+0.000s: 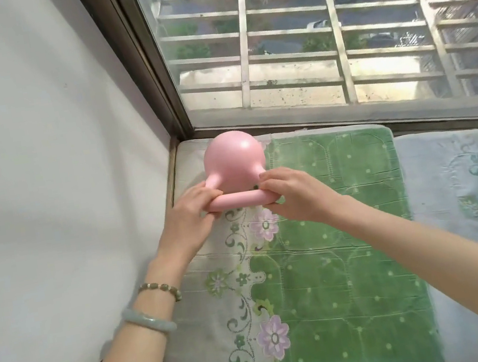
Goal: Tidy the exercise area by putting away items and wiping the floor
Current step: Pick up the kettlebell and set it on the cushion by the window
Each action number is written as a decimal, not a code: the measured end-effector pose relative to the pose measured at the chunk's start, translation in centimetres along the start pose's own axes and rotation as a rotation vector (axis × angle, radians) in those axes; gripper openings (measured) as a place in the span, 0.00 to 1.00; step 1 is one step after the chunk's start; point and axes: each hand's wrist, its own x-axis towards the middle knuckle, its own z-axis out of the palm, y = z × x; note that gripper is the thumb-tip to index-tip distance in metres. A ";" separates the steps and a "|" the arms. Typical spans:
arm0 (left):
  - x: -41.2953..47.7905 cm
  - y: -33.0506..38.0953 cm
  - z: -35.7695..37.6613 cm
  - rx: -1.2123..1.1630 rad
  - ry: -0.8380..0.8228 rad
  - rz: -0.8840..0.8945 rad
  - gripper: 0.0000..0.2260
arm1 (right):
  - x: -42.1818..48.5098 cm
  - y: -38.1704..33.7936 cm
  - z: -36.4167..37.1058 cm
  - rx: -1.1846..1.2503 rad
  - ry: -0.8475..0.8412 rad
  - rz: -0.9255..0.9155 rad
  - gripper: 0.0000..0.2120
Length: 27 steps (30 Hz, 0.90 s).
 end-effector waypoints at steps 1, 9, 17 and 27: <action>-0.7 -0.3 0.2 0.022 -0.043 0.006 0.16 | -0.8 -0.1 0.4 0.001 -0.017 -0.017 0.11; -4.3 -2.5 3.4 0.180 -0.121 0.092 0.16 | -4.6 -0.5 5.1 -0.084 -0.037 -0.118 0.08; -5.8 -4.9 5.2 0.206 -0.124 0.126 0.14 | -6.0 -0.7 7.9 -0.183 -0.019 -0.190 0.12; -6.7 -5.5 5.2 0.331 -0.128 0.259 0.15 | -8.0 -1.8 8.0 -0.365 -0.267 -0.149 0.25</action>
